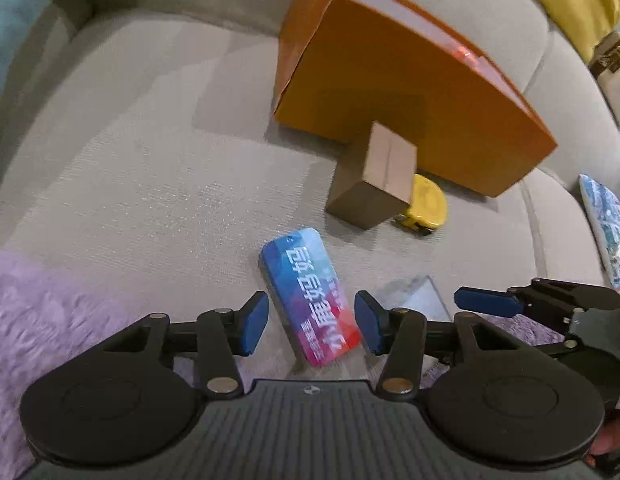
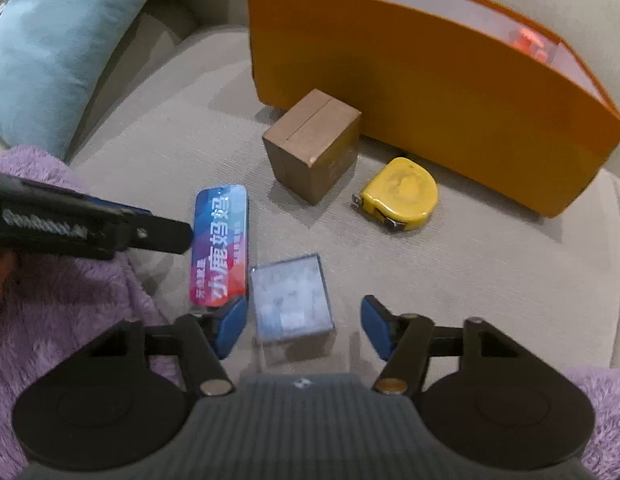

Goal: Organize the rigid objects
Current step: 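Move both tools toward the blue card and clear cube box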

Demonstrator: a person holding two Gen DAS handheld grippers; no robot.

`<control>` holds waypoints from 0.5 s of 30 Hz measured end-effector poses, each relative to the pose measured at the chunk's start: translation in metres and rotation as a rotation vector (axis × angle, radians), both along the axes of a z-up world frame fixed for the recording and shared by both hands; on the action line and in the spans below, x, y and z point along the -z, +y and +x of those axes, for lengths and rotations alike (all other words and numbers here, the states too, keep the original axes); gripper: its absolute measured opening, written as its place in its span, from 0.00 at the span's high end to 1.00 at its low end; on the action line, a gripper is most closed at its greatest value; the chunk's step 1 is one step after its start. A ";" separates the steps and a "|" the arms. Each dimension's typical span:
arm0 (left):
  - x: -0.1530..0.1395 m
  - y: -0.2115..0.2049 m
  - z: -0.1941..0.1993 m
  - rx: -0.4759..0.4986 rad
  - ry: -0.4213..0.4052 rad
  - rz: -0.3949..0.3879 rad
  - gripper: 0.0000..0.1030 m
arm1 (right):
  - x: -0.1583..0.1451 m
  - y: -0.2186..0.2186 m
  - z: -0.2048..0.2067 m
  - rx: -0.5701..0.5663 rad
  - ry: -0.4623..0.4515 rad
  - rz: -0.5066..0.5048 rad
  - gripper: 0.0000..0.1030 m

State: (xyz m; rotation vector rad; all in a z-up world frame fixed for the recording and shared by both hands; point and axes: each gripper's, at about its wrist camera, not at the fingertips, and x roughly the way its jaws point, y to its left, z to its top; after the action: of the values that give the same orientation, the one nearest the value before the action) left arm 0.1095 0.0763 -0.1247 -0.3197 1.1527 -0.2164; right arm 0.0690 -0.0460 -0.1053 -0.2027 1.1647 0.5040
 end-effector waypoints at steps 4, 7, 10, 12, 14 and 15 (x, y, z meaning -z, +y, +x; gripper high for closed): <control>0.012 -0.003 0.011 -0.002 0.058 0.005 0.44 | 0.005 0.000 0.016 0.017 0.044 0.038 0.40; 0.020 -0.007 0.016 -0.001 0.086 0.019 0.44 | 0.010 0.000 0.017 0.029 0.077 0.065 0.38; 0.027 -0.009 0.020 -0.014 0.099 0.023 0.40 | 0.018 0.003 0.013 0.026 0.103 0.045 0.40; 0.028 -0.007 0.019 -0.018 0.099 0.009 0.39 | 0.022 0.004 0.011 0.023 0.112 0.041 0.40; 0.028 -0.005 0.019 -0.026 0.098 0.004 0.39 | 0.025 0.004 0.009 0.031 0.110 0.038 0.40; 0.028 -0.005 0.019 -0.026 0.095 0.004 0.39 | 0.026 0.004 0.009 0.032 0.109 0.037 0.41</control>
State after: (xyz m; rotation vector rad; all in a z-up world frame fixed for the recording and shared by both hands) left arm 0.1281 0.0713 -0.1522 -0.3441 1.2423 -0.1768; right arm 0.0780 -0.0420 -0.1310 -0.1252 1.2617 0.5130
